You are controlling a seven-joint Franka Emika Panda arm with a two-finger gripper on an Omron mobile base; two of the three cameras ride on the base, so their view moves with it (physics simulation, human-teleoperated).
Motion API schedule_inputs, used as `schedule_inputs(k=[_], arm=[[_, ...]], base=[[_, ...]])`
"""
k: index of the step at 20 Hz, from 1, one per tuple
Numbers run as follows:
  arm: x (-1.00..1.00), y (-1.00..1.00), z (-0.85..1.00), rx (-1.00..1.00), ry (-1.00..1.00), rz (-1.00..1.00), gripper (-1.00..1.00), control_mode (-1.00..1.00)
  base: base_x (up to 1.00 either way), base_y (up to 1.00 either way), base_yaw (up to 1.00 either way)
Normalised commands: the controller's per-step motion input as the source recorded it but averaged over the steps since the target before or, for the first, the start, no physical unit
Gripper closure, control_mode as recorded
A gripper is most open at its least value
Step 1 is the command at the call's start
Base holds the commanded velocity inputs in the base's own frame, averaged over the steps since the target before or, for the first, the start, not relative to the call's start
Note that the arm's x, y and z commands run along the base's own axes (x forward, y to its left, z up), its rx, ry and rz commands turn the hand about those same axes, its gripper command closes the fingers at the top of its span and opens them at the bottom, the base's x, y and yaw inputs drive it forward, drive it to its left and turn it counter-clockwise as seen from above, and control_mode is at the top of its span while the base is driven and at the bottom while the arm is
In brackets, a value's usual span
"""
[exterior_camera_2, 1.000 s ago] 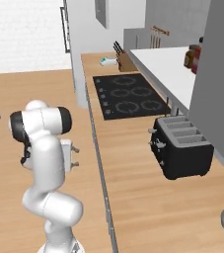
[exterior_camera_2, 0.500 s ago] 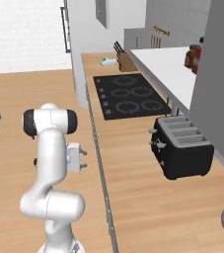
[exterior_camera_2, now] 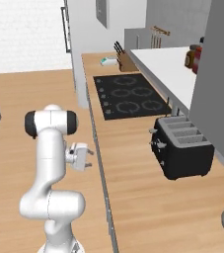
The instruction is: Take a straw from the drawer in front and place it inside the glass cup on the dining counter.
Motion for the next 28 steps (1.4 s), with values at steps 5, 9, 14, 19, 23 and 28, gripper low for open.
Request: schedule_inputs(k=[5, 9, 14, 19, 23, 28], arm=[[0.06, -0.17, -0.19, 0.11, -0.01, 0.1, -1.0, -1.0], [0.0, -0.22, -0.15, 0.04, -0.02, 0.1, -1.0, -1.0], [0.22, -0.17, -0.18, 0.01, -0.03, 0.12, -1.0, -1.0], [0.44, -0.11, -0.26, 0.0, 0.0, 0.08, -1.0, -1.0], [0.44, -0.08, -0.39, 0.0, 0.0, 0.05, -1.0, -1.0], [0.38, -0.02, -0.41, 0.0, 0.0, 0.02, -1.0, -1.0]], base=[[0.0, 0.0, 0.0], [0.0, 0.0, 0.0], [0.0, 0.0, 0.0], [0.0, 0.0, 0.0], [0.0, 0.0, 0.0], [0.0, 0.0, 0.0]])
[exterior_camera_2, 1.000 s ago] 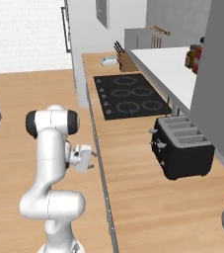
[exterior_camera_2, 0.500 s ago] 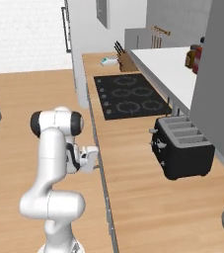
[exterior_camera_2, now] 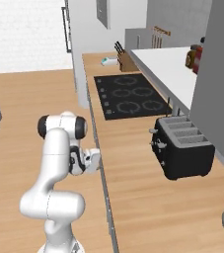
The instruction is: Take a straw from the drawer in front and place it inside the glass cup on the dining counter.
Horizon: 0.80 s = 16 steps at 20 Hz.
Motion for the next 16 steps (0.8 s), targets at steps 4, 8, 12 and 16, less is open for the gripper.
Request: schedule_inputs(k=[4, 8, 12, 16], arm=[[0.26, -0.07, -0.29, 0.0, 0.0, 0.0, -1.0, -1.0], [0.05, 0.0, -0.18, 0.0, 0.0, 0.0, 1.0, -1.0], [-0.07, 0.05, -0.01, 0.0, 0.0, 0.0, 1.0, -1.0], [-0.26, 0.41, 0.0, 0.01, 0.0, 0.0, 1.0, -1.0]], base=[[0.0, 0.0, 0.0], [0.0, 0.0, 0.0], [0.0, 0.0, 0.0], [0.0, 0.0, 0.0]])
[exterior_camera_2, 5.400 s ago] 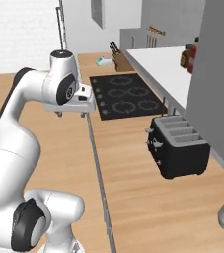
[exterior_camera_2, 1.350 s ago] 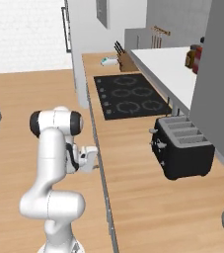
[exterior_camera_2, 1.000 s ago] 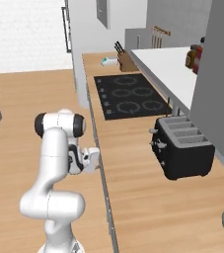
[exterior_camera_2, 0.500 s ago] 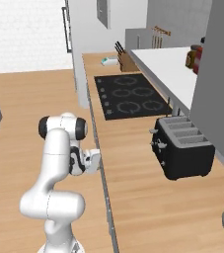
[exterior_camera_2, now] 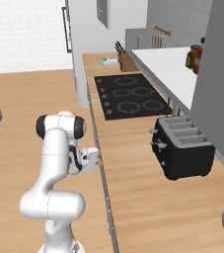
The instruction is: Take a straw from the drawer in front and place it inside the glass cup on the dining counter.
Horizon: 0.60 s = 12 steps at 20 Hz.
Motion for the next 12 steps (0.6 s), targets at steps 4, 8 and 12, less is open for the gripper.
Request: schedule_inputs(k=[4, 8, 12], arm=[[-0.31, 0.74, 0.0, 0.04, 0.0, 0.0, 1.0, -1.0], [-0.37, 0.93, 0.0, 0.08, 0.0, 0.0, 1.0, -1.0], [-0.36, 1.0, 0.0, 0.1, 0.01, 0.0, 1.0, -1.0]], base=[[0.0, 0.0, 0.0], [0.0, 0.0, 0.0], [0.0, 0.0, 0.0]])
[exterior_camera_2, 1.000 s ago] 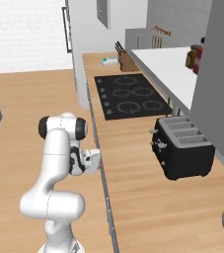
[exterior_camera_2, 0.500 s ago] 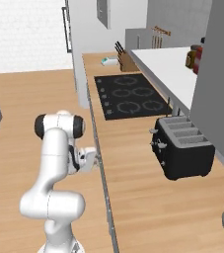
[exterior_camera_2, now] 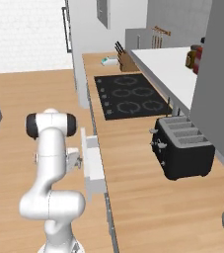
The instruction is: Take a straw from the drawer in front and place it inside the glass cup on the dining counter.
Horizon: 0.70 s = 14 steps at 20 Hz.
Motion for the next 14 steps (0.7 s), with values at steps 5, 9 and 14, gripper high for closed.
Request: schedule_inputs(k=[5, 9, 14], arm=[[-0.31, 1.0, 0.0, 0.13, 0.05, 0.0, 1.0, -1.0], [-0.26, 1.0, 0.0, 0.17, 0.09, 0.0, 1.0, -1.0], [-0.23, 1.0, 0.0, 0.19, 0.11, 0.0, 1.0, -1.0]], base=[[0.0, 0.0, 0.0], [0.0, 0.0, 0.0], [0.0, 0.0, 0.0]])
